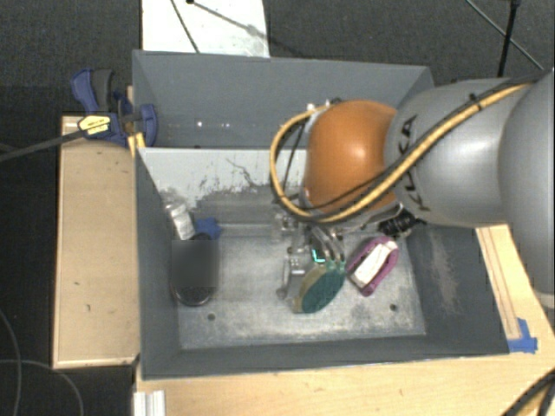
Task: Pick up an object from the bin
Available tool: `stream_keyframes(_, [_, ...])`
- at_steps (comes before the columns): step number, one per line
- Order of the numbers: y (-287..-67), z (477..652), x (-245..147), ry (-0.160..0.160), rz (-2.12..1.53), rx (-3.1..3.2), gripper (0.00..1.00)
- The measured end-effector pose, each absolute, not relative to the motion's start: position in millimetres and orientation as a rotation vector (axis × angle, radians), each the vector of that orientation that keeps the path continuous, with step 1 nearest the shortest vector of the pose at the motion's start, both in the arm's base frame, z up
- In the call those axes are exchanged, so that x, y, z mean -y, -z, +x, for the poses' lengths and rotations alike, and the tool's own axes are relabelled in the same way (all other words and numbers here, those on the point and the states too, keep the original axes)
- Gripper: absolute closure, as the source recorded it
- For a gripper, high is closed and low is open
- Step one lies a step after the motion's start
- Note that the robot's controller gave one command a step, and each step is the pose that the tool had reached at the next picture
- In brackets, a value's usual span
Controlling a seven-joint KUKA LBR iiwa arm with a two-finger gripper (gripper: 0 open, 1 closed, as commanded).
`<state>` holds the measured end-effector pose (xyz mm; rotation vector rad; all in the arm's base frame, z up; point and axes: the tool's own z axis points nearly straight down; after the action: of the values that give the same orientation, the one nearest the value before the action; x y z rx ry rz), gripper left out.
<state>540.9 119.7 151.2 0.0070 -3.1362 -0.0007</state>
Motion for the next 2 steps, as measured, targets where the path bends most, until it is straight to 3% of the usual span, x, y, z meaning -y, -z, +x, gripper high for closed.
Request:
stream_keyframes(1, [-68.9, 514.4, -56.3, -0.001, 0.393, 3.114, 0.00])
stream_keyframes(2, [-174.8, 481.1, -56.8, -0.001, 0.751, 3.059, 0.00])
